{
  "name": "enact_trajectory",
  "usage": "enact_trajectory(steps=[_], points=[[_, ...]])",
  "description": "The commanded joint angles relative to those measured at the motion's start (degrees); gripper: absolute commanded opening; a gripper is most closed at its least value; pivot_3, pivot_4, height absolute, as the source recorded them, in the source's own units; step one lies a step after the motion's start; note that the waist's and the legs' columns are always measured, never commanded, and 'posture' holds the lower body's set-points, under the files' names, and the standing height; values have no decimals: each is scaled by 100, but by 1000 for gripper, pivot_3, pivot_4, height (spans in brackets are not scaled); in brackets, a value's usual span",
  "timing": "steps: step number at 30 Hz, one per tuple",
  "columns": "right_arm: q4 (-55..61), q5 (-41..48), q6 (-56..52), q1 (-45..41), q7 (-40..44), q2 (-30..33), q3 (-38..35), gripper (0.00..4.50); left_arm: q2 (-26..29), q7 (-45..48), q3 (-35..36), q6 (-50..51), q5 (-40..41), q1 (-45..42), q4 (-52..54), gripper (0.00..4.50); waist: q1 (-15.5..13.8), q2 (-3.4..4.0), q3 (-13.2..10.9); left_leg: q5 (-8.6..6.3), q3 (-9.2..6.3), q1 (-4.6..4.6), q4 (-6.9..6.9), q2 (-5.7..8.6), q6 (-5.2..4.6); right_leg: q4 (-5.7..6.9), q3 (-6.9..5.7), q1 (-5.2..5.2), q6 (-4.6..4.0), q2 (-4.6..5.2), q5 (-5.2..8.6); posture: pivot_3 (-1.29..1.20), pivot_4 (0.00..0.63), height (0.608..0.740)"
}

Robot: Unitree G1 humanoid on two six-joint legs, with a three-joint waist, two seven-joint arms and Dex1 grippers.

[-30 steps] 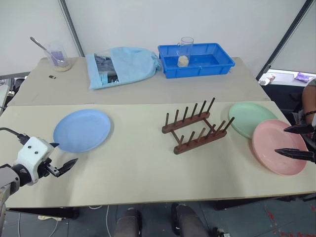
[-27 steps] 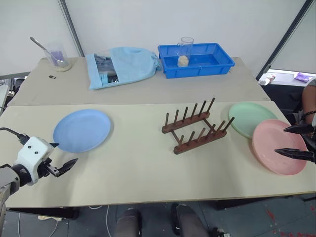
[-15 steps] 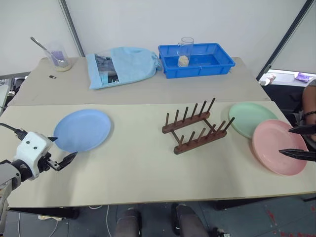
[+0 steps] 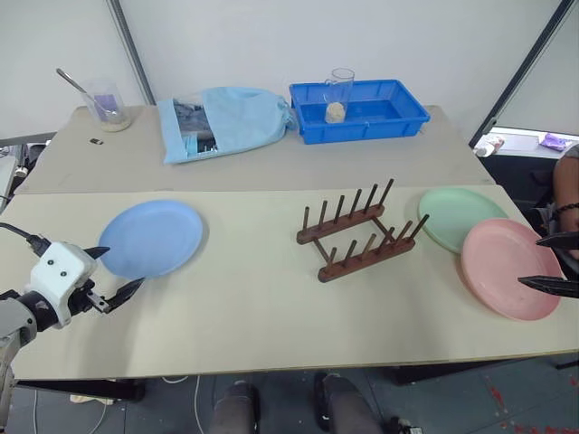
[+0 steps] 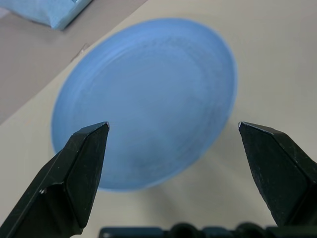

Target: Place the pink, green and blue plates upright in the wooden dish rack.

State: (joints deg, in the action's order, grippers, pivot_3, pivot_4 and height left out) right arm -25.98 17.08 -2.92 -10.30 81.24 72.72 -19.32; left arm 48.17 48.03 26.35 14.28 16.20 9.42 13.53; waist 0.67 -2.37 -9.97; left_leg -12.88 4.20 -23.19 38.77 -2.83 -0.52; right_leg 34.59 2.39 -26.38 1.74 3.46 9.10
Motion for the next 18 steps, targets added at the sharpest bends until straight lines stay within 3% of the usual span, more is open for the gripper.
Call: enact_trajectory(steps=[1, 6, 11, 18], points=[[463, 238, -167, 94, 38, 50, -353, 4500, -242, -71, -833, 386, 300, -488, 854, 4476, -29, 1, 1, 0, 0, -2, 4, 1, 0, 1, 0, 2, 0, 1, 0, 0, 150, 720], [1768, 614, -890, 710, -196, -180, -953, 4500, -971, -466, -2436, 931, -20, -1371, 1151, 4476, -68, 1, 2, 23, -1, 1, 12, 7, -40, 18, 5, 15, 5, -1, -3, 0, 150, 720], [2930, 774, -1673, 1438, -517, -479, -1667, 4500, -1929, -642, -3801, 869, -472, -2160, 652, 4476, -77, 0, 2, 27, -10, 2, 19, 10, -45, 35, 9, 15, 4, -8, -2, 0, 150, 720], [4390, 1031, -2612, 2197, -1035, -1092, -2248, 4500, -3078, -1001, -4632, 567, -979, -2938, -591, 4476, -87, 0, 3, 27, -43, 2, 34, 32, -46, 37, 12, 24, 7, -10, -4, 0, 150, 720]])
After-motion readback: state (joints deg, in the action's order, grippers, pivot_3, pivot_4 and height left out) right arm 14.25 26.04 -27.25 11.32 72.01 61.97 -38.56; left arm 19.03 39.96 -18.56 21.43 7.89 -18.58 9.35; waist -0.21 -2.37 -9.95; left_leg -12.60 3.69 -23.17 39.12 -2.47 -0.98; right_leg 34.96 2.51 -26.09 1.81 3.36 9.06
